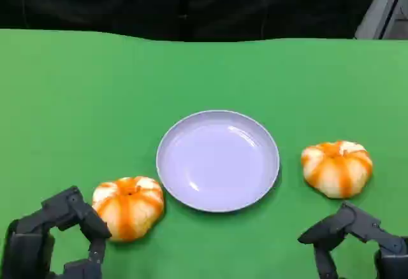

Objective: Grasp the bread from the table and place it into the plate.

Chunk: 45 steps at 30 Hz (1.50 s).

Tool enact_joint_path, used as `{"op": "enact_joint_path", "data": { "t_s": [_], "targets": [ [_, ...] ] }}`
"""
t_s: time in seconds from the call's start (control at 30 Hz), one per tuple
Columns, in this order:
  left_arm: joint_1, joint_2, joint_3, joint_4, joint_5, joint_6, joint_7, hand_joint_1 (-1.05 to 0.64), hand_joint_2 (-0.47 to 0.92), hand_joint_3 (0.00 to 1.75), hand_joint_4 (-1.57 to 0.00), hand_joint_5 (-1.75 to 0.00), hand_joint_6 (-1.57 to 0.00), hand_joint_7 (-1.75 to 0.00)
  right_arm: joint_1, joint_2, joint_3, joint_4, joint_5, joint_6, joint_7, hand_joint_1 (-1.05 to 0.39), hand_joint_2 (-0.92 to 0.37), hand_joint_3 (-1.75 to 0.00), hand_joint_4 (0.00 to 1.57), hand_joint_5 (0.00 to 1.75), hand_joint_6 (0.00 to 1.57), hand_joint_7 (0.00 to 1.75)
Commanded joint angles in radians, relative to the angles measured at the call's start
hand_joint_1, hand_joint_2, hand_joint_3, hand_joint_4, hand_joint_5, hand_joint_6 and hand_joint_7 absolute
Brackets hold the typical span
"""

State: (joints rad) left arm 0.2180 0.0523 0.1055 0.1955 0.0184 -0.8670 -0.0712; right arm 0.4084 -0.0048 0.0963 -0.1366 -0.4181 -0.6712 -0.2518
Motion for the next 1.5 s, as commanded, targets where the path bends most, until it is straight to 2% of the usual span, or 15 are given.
{"op": "enact_joint_path", "data": {
  "t_s": [0.03,0.5,0.6,0.67,0.77,0.87,0.9,0.97,1.0,1.07,1.17,1.2,1.4,1.43,1.5],
  "targets": [
    [-0.003,0.013,0.009,0.008,0.0,-0.014,0.009,0.03,0.42,1.3,-0.87,-1.67,-0.85,-1.46,0.001,-0.013,-0.001,0.009,0.008,-0.007,0.001,-0.12,-0.4,-1.18,0.67,1.58,0.74,1.26],
    [-0.002,0.018,0.007,0.012,-0.007,-0.015,0.002,0.02,0.42,1.29,-0.86,-1.67,-0.85,-1.45,-0.001,-0.016,0.0,0.012,0.011,-0.008,0.004,-0.12,-0.4,-1.17,0.67,1.57,0.74,1.26],
    [-0.012,0.024,0.016,0.031,0.02,-0.042,0.012,0.03,0.42,1.29,-0.86,-1.62,-0.85,-1.42,-0.002,-0.015,0.002,0.012,0.014,-0.003,0.007,-0.11,-0.4,-1.17,0.67,1.56,0.74,1.26],
    [-0.015,0.028,0.018,0.035,0.029,-0.042,0.012,0.01,0.48,1.18,-0.81,-1.45,-0.82,-1.24,-0.004,-0.015,0.002,0.013,0.012,-0.003,0.007,-0.09,-0.4,-1.18,0.67,1.56,0.74,1.25],
    [-0.019,0.027,0.018,0.044,0.031,-0.034,0.015,0.02,0.55,0.96,-0.75,-1.13,-0.83,-0.79,-0.007,-0.015,0.002,0.017,0.004,-0.002,0.004,-0.08,-0.39,-1.21,0.68,1.56,0.75,1.25],
    [-0.024,0.024,0.04,0.049,0.114,-0.026,0.066,-0.06,0.59,0.72,-0.7,-0.98,-0.82,-0.47,-0.011,-0.016,0.002,0.023,0.002,-0.006,0.003,-0.09,-0.38,-1.22,0.68,1.56,0.75,1.25],
    [-0.025,0.031,0.05,0.044,0.181,-0.018,0.097,-0.1,0.62,0.65,-0.66,-0.95,-0.8,-0.42,-0.012,-0.017,0.002,0.025,0.002,-0.007,0.004,-0.09,-0.38,-1.22,0.68,1.56,0.75,1.25],
    [-0.026,0.042,0.062,0.03,0.297,0.0,0.154,-0.23,0.79,0.29,-0.55,-0.9,-0.75,-0.25,-0.015,-0.018,0.003,0.029,0.003,-0.008,0.004,-0.09,-0.39,-1.22,0.68,1.56,0.74,1.25],
    [-0.027,0.047,0.064,0.023,0.348,0.009,0.18,-0.29,0.85,0.17,-0.48,-0.87,-0.72,-0.18,-0.016,-0.017,0.003,0.03,0.002,-0.007,0.004,-0.09,-0.39,-1.22,0.68,1.56,0.74,1.25],
    [-0.025,0.057,0.059,0.007,0.411,0.033,0.214,-0.35,0.88,0.09,-0.39,-0.83,-0.67,-0.12,-0.019,-0.016,0.004,0.03,-0.001,-0.004,0.003,-0.09,-0.39,-1.22,0.68,1.56,0.74,1.25],
    [-0.011,0.084,0.038,-0.053,0.512,0.133,0.219,-0.44,0.88,0.04,-0.17,-0.71,-0.5,-0.02,-0.026,-0.013,0.007,0.034,0.001,0.0,0.002,-0.07,-0.38,-1.22,0.68,1.56,0.75,1.25],
    [-0.008,0.092,0.031,-0.067,0.529,0.155,0.22,-0.46,0.88,0.04,-0.14,-0.69,-0.46,-0.01,-0.027,-0.013,0.007,0.035,0.0,0.0,0.001,-0.07,-0.38,-1.22,0.68,1.56,0.75,1.25],
    [0.002,0.115,-0.003,-0.095,0.535,0.203,0.245,-0.47,0.89,0.02,-0.11,-0.66,-0.43,0.0,-0.029,-0.013,0.008,0.037,-0.001,-0.001,-0.001,-0.07,-0.38,-1.23,0.68,1.56,0.75,1.25],
    [0.001,0.136,-0.022,-0.156,0.636,0.278,0.217,-0.47,0.89,0.01,-0.11,-0.65,-0.43,0.0,-0.033,-0.009,0.01,0.04,-0.002,0.002,-0.002,-0.07,-0.38,-1.23,0.68,1.56,0.75,1.25],
    [-0.006,0.166,-0.059,-0.245,0.784,0.394,0.178,-0.55,0.88,0.01,-0.05,-0.61,-0.31,0.0,-0.037,-0.002,0.015,0.041,-0.001,0.009,-0.002,-0.07,-0.37,-1.24,0.69,1.56,0.75,1.25]
  ]
}}
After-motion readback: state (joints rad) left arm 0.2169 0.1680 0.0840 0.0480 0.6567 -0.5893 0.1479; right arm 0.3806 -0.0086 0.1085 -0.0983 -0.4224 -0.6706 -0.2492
